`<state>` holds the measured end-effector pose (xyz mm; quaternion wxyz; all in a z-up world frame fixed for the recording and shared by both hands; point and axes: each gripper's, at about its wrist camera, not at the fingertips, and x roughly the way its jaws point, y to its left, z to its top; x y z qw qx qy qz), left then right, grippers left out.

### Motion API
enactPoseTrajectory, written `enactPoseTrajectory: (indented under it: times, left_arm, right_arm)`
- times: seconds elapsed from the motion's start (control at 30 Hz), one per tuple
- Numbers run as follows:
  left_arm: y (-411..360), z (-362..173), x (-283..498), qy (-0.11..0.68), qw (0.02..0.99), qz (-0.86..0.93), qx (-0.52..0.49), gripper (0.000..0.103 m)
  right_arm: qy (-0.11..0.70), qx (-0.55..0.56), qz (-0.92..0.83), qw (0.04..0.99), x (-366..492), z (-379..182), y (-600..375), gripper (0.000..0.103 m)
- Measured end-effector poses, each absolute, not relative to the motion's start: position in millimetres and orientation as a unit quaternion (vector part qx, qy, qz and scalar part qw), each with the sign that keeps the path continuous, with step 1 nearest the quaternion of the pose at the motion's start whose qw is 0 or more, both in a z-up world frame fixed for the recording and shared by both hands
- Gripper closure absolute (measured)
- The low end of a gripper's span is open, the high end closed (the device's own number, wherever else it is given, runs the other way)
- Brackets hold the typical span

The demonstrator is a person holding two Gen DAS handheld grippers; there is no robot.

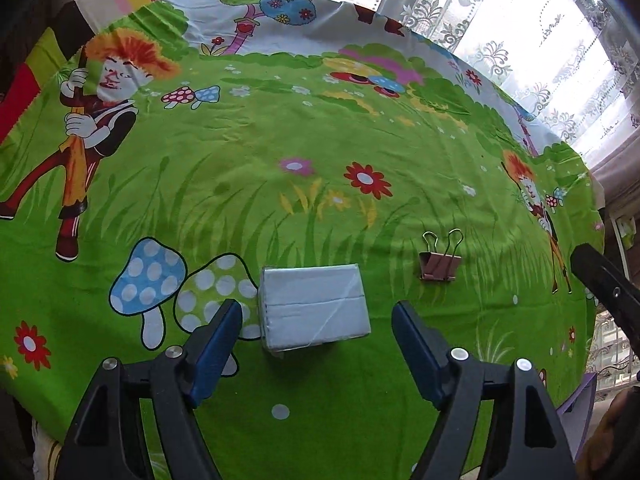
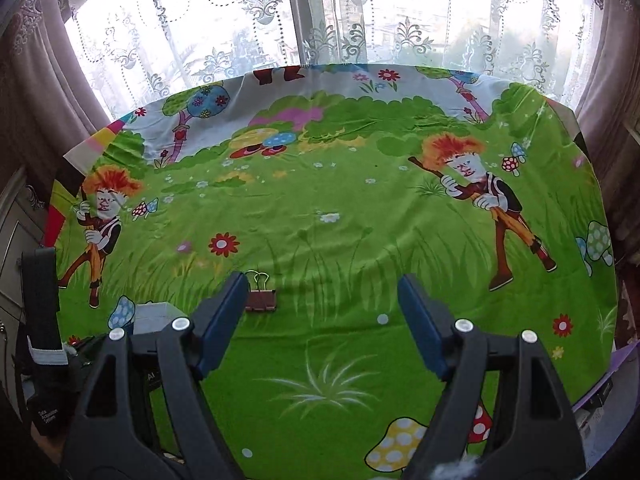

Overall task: Organize rigid objects
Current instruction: 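Grasp the small white box with the left gripper while the right grasps the pink binder clip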

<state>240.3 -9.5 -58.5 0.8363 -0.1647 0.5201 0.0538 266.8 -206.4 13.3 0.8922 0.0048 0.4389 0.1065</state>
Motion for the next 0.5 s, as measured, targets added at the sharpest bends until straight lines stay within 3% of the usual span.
enactPoseTrajectory:
  times: [0.1, 0.5]
  left_arm:
    - [-6, -60, 242, 0.521, 0.836, 0.058, -0.161, 0.05]
    - [20, -46, 227, 0.461, 0.86, 0.075, -0.205, 0.051]
  right_arm:
    - [0.448, -0.006, 0.117, 0.886, 270, 2, -197, 0.023]
    - [0.477, -0.054, 0.142, 0.866, 281, -38, -153, 0.024]
